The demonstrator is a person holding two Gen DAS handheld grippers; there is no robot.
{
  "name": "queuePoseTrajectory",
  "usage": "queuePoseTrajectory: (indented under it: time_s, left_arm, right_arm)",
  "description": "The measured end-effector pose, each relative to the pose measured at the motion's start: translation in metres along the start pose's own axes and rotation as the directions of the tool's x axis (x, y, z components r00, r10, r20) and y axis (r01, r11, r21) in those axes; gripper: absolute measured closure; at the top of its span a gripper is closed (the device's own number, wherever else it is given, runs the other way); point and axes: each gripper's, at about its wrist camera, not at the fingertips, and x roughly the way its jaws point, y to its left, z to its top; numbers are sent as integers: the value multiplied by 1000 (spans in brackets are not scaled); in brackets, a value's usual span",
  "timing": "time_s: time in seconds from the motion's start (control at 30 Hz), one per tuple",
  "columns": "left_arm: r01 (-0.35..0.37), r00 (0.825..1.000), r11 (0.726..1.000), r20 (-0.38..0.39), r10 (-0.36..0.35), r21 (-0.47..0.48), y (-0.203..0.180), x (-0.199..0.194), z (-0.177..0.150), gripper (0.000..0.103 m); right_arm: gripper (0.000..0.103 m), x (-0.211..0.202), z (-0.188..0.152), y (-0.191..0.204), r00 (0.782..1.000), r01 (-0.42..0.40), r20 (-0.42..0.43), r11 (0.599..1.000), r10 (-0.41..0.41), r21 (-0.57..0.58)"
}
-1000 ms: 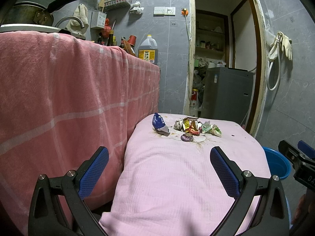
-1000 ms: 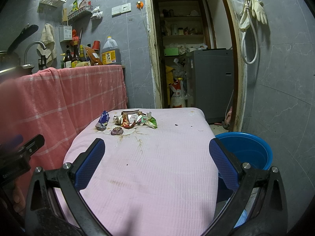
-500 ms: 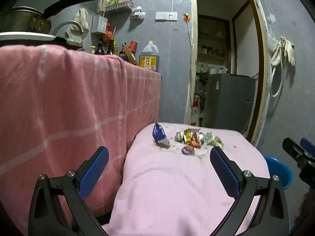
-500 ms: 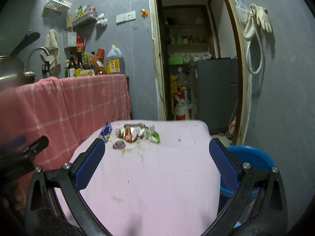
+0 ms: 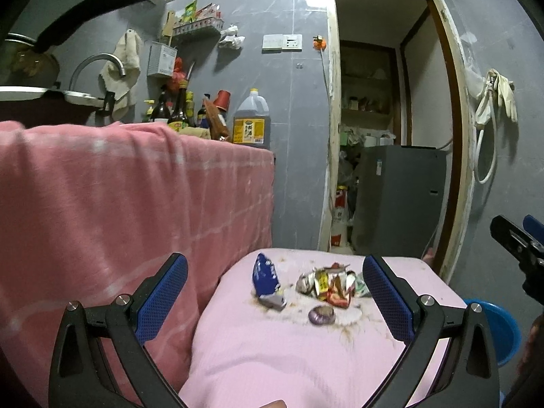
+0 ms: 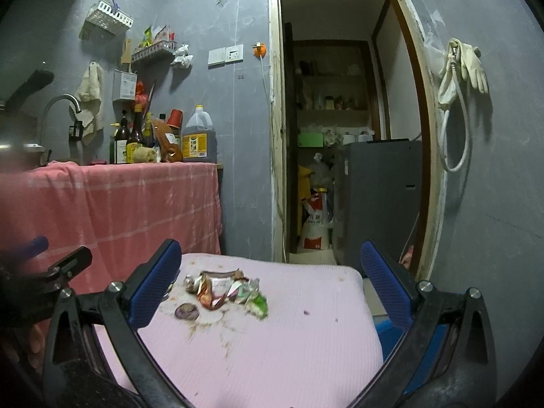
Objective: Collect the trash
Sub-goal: 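Grasp the purple bulb with the left tool while the right tool grasps the green wrapper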
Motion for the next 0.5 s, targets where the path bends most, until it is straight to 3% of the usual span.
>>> queuePoseTrajectory:
  time_s: [0.3, 0.5]
  left_arm:
    - [28, 1000, 1000, 2, -28, 2, -11, 48, -1, 2]
    - [34, 993, 999, -113, -32, 18, -19, 86, -13, 2]
  right_arm:
    - [0, 52, -11, -17, 1000, 13, -16, 1000, -13, -9]
    - [0, 89, -25, -28, 992, -3, -129, 1000, 2, -6]
